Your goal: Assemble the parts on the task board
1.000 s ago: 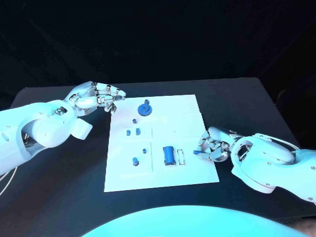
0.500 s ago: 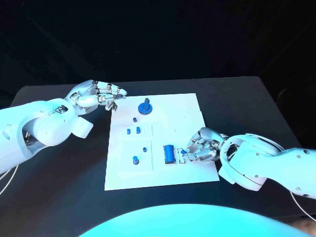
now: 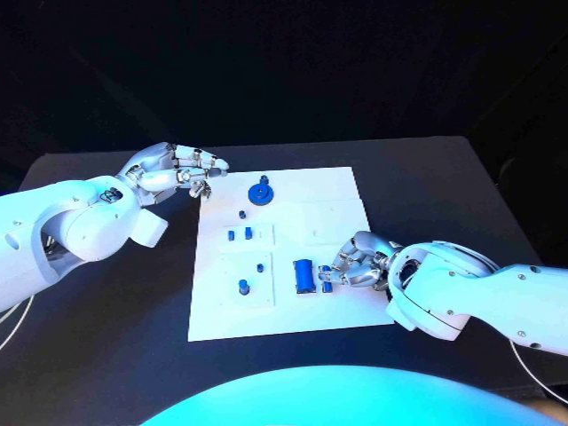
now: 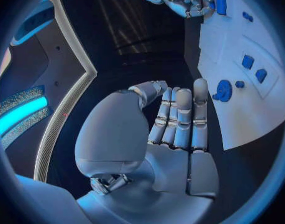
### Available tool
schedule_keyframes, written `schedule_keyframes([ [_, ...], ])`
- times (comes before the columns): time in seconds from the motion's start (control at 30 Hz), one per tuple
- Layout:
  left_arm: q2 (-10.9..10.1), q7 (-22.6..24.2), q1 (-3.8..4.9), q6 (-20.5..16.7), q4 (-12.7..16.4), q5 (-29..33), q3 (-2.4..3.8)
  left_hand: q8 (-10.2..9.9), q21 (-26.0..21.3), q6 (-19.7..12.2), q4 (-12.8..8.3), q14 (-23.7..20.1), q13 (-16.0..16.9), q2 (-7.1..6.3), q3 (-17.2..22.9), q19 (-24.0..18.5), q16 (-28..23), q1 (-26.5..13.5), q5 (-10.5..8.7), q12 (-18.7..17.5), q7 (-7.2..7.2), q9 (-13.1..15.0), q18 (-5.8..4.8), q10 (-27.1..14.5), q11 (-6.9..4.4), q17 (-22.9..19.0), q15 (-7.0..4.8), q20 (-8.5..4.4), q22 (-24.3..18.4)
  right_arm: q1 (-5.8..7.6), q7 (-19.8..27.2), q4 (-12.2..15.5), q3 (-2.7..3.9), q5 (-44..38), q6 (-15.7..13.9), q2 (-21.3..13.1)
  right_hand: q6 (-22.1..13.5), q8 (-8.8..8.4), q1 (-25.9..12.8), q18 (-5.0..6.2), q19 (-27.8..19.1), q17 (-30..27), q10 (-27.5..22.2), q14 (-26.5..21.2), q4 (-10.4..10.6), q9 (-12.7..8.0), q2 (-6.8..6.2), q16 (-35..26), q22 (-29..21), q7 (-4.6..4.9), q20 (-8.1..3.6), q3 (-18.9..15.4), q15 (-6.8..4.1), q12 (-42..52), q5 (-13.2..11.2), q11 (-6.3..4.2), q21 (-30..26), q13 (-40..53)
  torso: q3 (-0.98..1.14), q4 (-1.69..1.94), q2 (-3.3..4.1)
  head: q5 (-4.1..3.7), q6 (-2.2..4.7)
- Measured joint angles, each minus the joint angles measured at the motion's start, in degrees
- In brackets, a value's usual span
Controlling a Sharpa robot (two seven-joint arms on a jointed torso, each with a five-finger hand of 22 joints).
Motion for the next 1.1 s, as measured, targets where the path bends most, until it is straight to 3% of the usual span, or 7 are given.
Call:
schedule_keyframes([
  [0.53, -0.02, -0.07, -0.01, 0.02, 0.02, 0.00, 0.00, 0.00, 0.00, 0.00, 0.00, 0.00, 0.00, 0.00, 0.00, 0.00, 0.00, 0.00, 0.00, 0.00, 0.00, -0.01, 0.00, 0.00, 0.00, 0.00, 0.00, 0.00, 0.00, 0.02, -1.01, -0.96, 0.05, -2.56, 0.96, 1.13, 0.20, 0.25, -0.52, 0.00, 0.00, 0.04, 0.00, 0.00, -0.14, 0.17, -0.04, 0.00, -0.01, 0.01, 0.00, -0.41, 0.01, 0.00, 0.00, 0.00, 0.27, -0.01, 0.03, -0.07, -0.01, 0.08, -0.01],
  [0.9, -0.03, -0.12, -0.01, 0.02, 0.01, 0.00, 0.00, 0.00, 0.00, 0.00, 0.00, 0.00, 0.01, 0.00, 0.00, 0.00, 0.00, 0.00, 0.00, 0.00, 0.00, -0.01, 0.00, 0.00, 0.00, 0.00, 0.00, 0.00, 0.00, 0.03, -1.35, -1.44, 0.04, -4.48, 1.13, 1.43, 0.15, -0.46, -0.19, 0.00, 0.00, 0.03, 0.00, 0.00, -0.40, -0.20, -0.37, 0.00, -0.02, -0.22, 0.01, -0.86, 0.01, 0.00, 0.00, 0.01, 0.05, -0.02, 0.03, -0.05, -0.01, 0.19, -0.05],
  [1.1, -0.03, -0.13, -0.01, 0.02, 0.01, 0.00, 0.00, 0.00, 0.00, 0.00, 0.00, 0.00, 0.01, 0.00, 0.00, 0.00, 0.00, 0.00, 0.00, 0.00, 0.00, -0.02, 0.00, 0.00, 0.00, 0.00, 0.00, 0.00, 0.00, -0.02, -1.42, -1.45, 0.00, -5.13, 1.14, 1.47, -0.10, -0.32, -2.35, 0.00, 0.00, 0.03, 0.00, 0.00, 0.01, 0.03, -0.95, 0.00, -0.02, -0.09, 0.01, -3.13, 0.01, 0.00, 0.00, 0.01, 0.04, -0.02, 0.03, -0.07, -0.01, 0.15, -0.02],
])
